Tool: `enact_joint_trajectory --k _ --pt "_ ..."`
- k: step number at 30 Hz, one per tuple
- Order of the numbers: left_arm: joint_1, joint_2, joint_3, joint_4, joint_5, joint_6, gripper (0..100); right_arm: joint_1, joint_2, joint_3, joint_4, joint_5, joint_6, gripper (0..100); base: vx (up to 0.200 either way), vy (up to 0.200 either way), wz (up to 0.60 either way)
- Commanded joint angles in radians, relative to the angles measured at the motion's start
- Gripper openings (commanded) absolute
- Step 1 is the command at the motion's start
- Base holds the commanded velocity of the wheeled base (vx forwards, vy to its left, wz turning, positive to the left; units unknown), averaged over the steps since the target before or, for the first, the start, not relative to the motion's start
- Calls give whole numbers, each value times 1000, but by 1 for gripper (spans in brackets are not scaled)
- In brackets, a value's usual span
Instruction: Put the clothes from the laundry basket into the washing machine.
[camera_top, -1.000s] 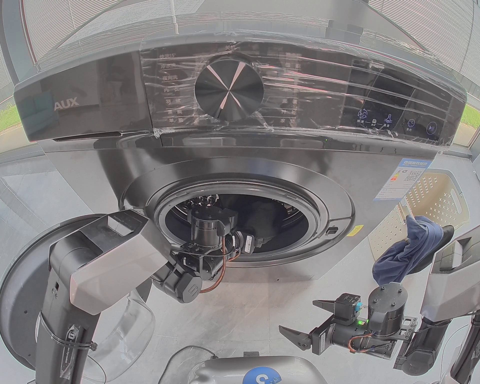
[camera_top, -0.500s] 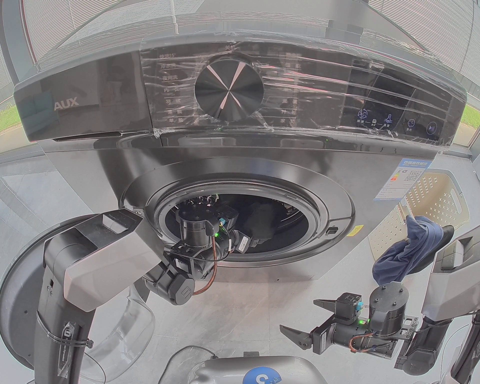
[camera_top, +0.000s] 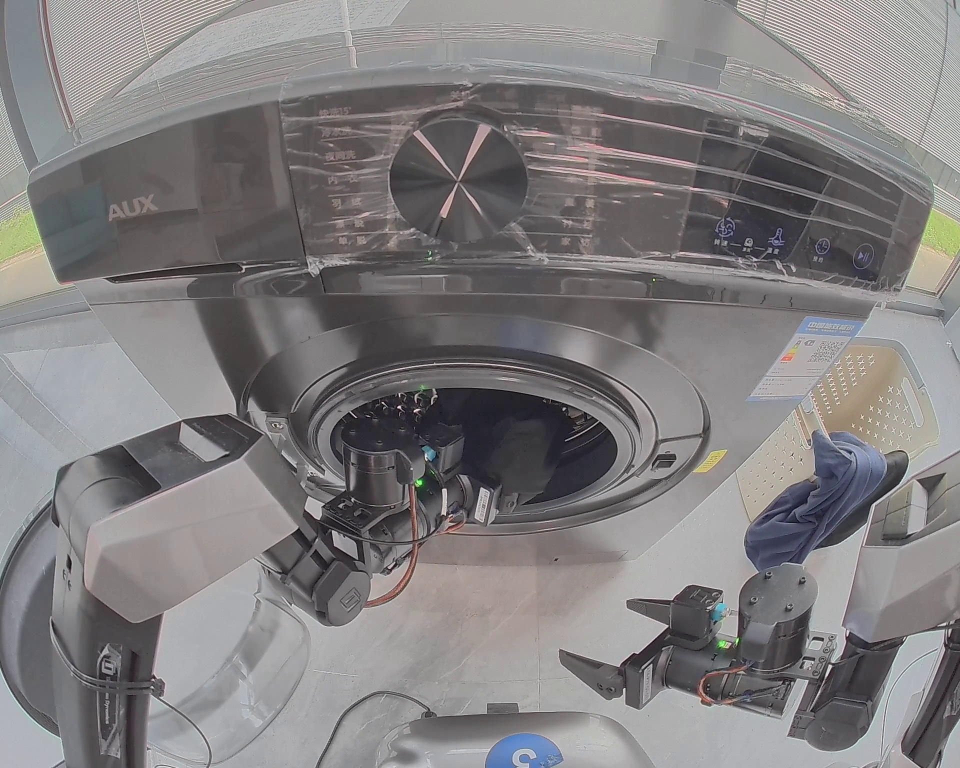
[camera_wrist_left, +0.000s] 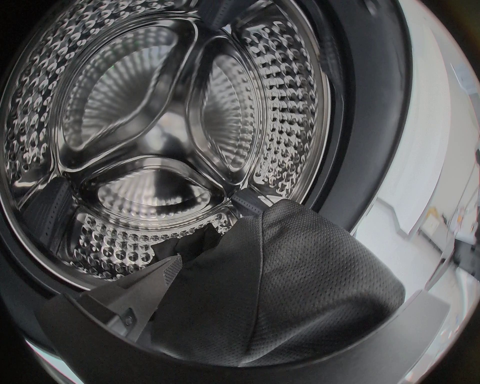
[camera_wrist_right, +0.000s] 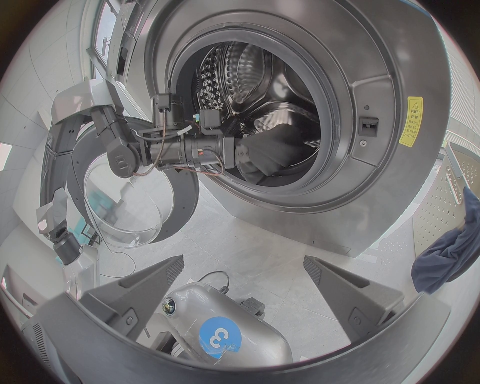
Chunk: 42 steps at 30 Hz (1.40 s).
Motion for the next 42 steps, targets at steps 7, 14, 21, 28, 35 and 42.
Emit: enact_joint_trajectory --k 7,14,21,28,35,42 --pt "-31 -107 47 4 -13 -160 100 0 3 1 -10 0 0 100 0 0 0" --pt "-32 -116 113 -10 -42 -170 100 0 3 1 -10 0 0 100 0 0 0" --pt "-32 -94 179 -53 -37 -142 100 2 4 1 -10 0 0 100 0 0 0" --pt "-14 -28 159 -142 51 -35 100 2 4 0 -10 0 0 100 0 0 0" --pt "-25 13 167 -265 25 149 100 2 6 0 -10 0 0 100 0 0 0" --pt "-29 24 162 -262 -53 232 100 2 4 0 -10 0 0 100 0 0 0"
